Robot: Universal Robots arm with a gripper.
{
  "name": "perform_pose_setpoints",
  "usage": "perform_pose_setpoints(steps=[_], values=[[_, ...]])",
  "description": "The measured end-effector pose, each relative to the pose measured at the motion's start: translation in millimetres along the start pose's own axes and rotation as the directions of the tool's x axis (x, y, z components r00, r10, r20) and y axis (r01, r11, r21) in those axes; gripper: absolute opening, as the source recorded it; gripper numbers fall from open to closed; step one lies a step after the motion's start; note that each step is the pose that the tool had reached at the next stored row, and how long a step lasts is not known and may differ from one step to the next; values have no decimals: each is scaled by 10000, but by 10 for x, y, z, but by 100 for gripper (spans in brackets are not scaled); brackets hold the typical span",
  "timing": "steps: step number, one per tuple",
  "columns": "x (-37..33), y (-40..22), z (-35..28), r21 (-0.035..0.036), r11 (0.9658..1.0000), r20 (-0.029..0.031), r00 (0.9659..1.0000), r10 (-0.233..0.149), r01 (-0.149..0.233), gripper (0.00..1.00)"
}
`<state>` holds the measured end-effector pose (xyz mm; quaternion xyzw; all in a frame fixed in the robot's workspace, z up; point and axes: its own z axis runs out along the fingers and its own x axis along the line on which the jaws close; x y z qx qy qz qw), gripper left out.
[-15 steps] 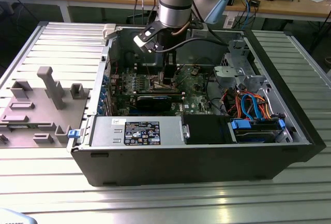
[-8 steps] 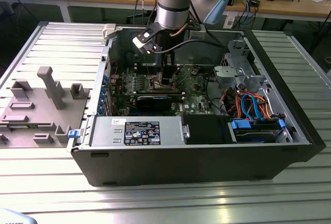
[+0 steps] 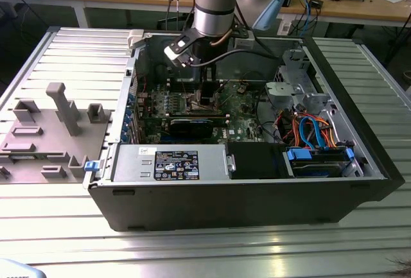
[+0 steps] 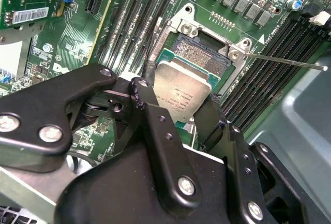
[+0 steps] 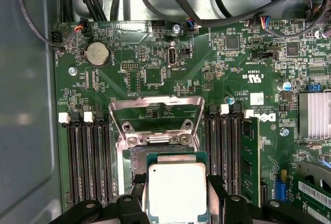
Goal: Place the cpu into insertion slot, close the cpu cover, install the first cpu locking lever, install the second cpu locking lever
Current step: 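Place the cpu into insertion slot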
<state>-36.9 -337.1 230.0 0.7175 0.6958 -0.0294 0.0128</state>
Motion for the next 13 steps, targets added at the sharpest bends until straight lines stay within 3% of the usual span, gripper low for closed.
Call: perform_pose_setpoints(steps=[13], values=[[9, -16, 23, 0, 10000, -1, 10000, 0, 0, 55]])
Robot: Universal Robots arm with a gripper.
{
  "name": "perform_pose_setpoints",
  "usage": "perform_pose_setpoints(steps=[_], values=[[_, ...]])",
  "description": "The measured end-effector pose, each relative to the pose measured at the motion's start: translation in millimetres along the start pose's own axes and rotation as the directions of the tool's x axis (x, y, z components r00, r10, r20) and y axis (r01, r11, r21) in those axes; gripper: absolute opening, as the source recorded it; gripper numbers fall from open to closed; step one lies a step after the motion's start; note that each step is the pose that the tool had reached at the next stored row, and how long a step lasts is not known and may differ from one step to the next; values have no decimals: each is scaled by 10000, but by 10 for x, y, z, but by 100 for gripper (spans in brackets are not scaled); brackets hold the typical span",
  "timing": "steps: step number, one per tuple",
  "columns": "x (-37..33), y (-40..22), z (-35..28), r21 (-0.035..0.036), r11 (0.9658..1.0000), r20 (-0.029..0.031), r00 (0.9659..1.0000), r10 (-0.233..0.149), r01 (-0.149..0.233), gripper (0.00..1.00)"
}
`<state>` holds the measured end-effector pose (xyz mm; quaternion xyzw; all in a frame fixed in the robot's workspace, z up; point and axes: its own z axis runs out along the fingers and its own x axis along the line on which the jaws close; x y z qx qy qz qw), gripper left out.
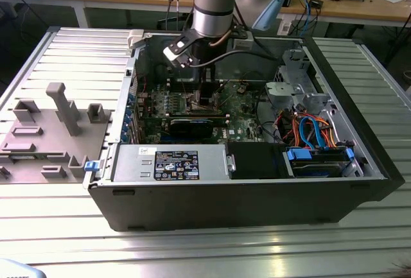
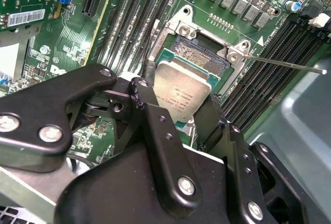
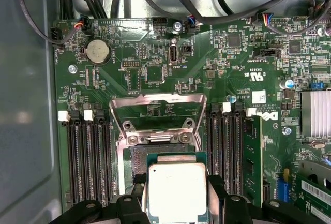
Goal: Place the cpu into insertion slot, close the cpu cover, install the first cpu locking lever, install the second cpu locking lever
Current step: 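Place the cpu into insertion slot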
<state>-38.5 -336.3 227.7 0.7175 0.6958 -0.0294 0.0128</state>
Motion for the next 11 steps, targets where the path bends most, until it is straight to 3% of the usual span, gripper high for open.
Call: perform_pose_setpoints(steps=[11], values=[[2, -25, 15, 0, 10000, 0, 10000, 1, -1, 55]])
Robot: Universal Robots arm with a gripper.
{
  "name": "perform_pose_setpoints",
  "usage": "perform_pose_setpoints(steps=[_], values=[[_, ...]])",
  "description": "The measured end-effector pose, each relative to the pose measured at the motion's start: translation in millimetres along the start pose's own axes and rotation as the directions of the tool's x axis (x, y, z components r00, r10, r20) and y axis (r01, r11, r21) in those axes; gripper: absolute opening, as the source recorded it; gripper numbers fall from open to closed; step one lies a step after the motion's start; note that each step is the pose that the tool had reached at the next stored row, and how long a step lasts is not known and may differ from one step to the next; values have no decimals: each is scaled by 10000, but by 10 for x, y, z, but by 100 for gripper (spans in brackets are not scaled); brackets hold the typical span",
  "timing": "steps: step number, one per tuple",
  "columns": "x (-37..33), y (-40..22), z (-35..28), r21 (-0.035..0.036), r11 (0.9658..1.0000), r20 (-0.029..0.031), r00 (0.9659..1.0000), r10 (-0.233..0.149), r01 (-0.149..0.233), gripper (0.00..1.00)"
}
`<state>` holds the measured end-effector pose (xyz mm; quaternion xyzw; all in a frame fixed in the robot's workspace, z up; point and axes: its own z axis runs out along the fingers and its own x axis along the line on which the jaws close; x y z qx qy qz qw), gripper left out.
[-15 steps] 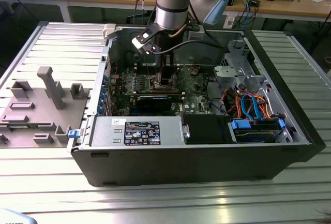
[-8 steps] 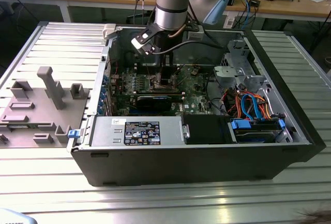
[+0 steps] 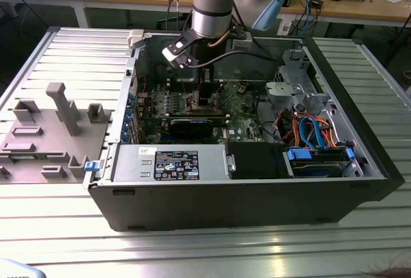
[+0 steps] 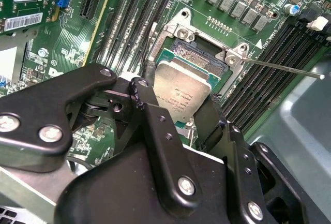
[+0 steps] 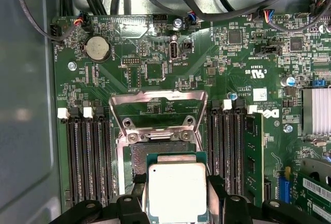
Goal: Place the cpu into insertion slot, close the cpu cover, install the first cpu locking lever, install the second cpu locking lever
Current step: 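Place the cpu into insertion slot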
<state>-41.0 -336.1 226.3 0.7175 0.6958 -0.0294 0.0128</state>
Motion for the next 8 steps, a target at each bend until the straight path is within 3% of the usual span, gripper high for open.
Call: perform_pose_setpoints(steps=[8], values=[[2, -14, 13, -1, 10000, 0, 10000, -1, 1, 55]])
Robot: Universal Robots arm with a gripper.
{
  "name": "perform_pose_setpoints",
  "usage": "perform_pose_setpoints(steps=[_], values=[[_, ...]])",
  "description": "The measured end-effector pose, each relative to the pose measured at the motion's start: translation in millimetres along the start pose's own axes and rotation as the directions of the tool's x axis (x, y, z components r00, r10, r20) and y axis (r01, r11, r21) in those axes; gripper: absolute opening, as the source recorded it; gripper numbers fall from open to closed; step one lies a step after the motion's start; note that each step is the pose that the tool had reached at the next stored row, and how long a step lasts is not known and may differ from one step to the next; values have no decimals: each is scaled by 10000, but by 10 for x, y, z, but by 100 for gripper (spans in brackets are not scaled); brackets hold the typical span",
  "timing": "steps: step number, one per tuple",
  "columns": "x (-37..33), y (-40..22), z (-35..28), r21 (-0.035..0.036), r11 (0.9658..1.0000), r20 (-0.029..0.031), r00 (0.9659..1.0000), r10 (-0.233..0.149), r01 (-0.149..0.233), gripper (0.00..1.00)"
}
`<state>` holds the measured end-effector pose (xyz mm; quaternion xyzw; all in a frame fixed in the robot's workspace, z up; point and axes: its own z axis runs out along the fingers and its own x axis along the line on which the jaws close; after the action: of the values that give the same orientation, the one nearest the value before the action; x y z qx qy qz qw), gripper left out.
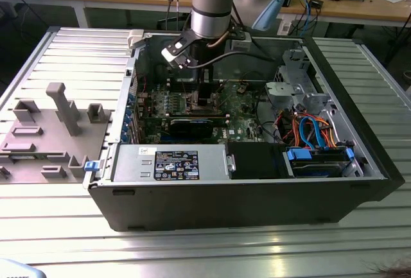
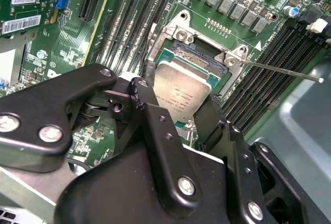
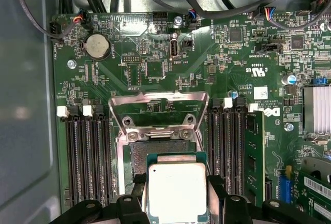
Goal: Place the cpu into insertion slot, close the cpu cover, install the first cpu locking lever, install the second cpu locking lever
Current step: 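Place the cpu into insertion slot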
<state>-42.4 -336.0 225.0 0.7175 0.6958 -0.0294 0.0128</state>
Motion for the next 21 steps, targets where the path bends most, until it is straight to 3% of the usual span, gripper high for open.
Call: perform_pose_setpoints(steps=[21], values=[[2, -29, 37, 0, 10000, 0, 10000, 0, 0, 55]])
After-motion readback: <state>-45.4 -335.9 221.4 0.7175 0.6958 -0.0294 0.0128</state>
